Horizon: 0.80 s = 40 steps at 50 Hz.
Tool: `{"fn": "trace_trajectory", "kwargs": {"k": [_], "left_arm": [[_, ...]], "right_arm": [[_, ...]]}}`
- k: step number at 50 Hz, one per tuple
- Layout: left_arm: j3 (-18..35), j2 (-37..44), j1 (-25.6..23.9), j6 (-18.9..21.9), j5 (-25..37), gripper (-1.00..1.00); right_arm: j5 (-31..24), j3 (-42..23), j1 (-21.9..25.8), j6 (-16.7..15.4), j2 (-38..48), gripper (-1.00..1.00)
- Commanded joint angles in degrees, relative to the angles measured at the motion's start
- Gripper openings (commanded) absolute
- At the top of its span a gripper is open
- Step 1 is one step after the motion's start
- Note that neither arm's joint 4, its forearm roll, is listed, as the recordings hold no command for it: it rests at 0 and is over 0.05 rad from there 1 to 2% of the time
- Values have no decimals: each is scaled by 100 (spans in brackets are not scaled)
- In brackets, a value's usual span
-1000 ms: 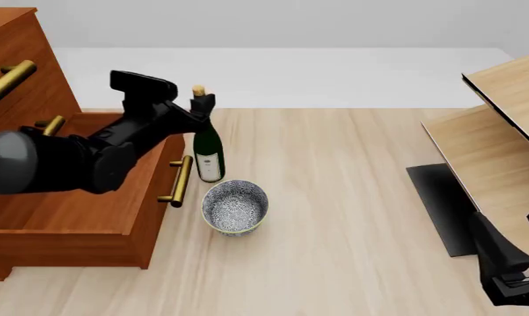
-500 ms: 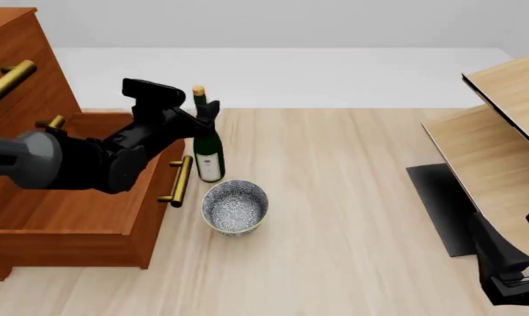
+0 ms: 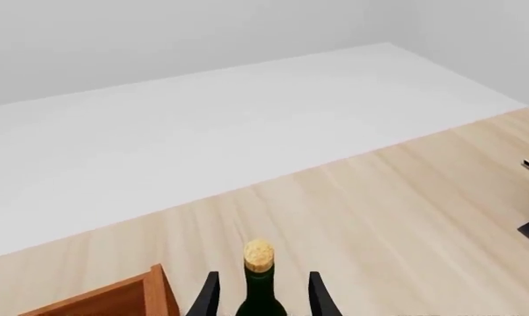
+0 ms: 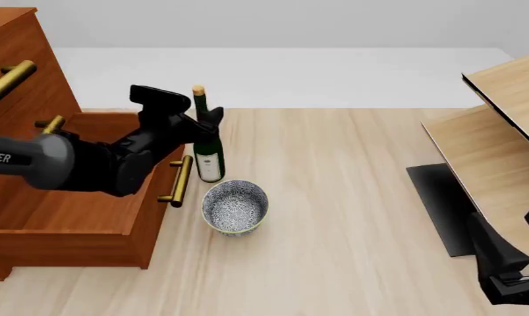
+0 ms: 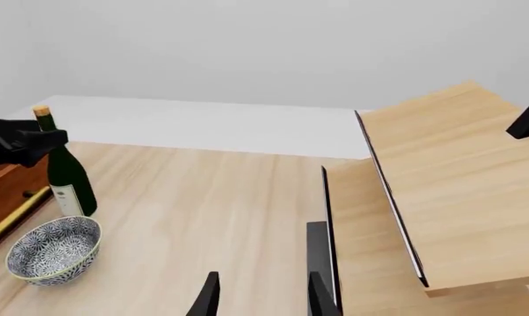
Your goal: Put the wine bottle in the bottom drawer of the cabinet.
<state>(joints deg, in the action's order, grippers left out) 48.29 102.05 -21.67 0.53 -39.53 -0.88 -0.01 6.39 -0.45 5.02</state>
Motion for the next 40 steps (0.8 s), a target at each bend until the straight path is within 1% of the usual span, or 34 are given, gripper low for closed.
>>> {"fn": "trace_trajectory", "kwargs": {"k": [1,10,12,14,29,30,40], "left_arm": [[78,133,-11,22,2,100],[334,329,34,84,92,100],[415,387,25,46,149,100],[417,391,-6,132,135,100],[399,390,-6,28,136,100],[397,387,-9,24,135,-100],[405,353,-58,-17,158,-100]], "right_arm": [[43,0,12,-2,46,100],[46,0,5,-9,44,100],[24,0,3,-1,24,100],[0,0,-1,-4,6,100],[72,0,-1,-3,80,100],[73,0,0,0,82,100],[32,0,0,-4,31,100]]}}
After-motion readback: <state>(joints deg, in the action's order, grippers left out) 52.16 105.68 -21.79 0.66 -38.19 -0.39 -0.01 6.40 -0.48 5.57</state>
